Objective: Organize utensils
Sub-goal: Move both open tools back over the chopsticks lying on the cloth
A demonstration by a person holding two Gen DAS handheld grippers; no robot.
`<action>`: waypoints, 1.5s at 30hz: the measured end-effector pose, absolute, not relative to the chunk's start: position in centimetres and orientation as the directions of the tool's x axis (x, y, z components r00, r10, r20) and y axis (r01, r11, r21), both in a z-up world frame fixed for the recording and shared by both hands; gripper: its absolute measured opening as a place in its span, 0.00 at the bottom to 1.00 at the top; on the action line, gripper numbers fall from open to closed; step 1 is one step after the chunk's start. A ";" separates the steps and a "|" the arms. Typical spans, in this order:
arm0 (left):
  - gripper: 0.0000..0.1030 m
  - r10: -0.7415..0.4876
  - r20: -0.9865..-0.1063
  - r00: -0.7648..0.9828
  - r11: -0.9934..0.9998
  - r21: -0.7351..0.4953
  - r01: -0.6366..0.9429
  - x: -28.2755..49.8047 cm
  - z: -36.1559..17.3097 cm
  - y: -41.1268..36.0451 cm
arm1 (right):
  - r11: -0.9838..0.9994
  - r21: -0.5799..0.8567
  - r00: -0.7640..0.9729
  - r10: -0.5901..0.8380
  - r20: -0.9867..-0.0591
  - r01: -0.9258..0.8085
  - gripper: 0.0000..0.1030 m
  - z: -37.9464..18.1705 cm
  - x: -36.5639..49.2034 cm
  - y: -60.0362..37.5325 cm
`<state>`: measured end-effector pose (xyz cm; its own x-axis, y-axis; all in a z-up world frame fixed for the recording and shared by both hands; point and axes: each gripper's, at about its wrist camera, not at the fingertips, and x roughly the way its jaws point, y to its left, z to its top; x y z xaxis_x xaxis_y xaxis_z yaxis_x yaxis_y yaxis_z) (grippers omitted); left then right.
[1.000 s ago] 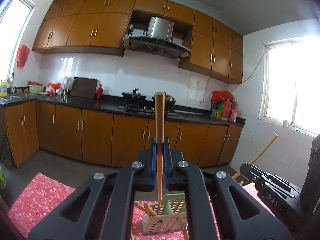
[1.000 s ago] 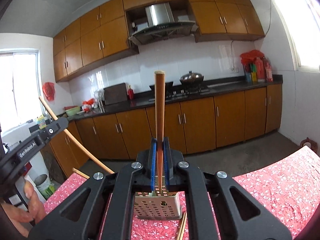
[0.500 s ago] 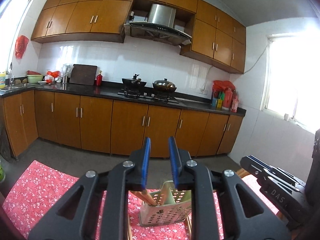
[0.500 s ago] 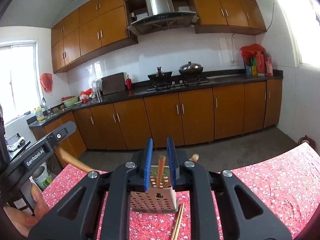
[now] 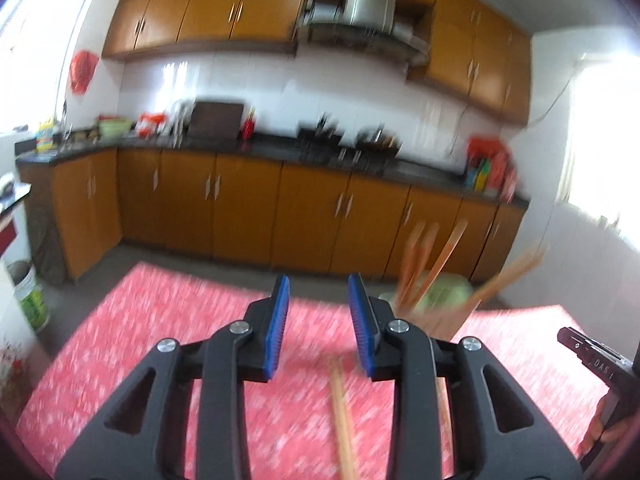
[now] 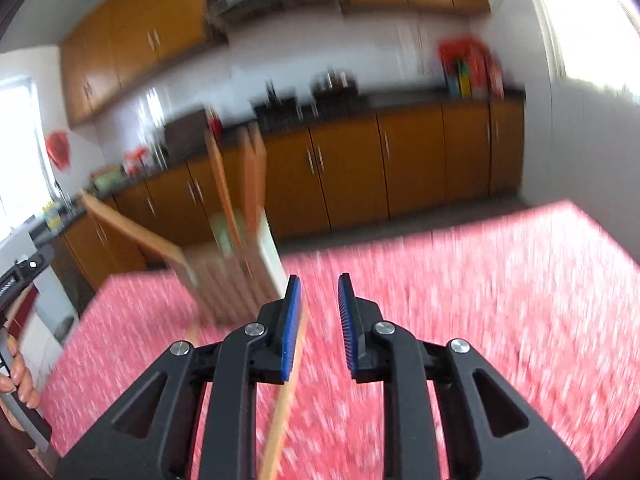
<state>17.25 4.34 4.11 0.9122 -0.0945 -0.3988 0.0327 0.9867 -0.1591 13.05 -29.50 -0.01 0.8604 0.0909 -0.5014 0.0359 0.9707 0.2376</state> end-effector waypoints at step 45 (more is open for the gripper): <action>0.10 -0.167 -0.771 0.615 0.980 -0.063 0.187 17.3 -11.7 -2.4 | 0.992 0.126 0.652 0.084 -0.754 0.018 0.08 -11.9 14.2 -24.3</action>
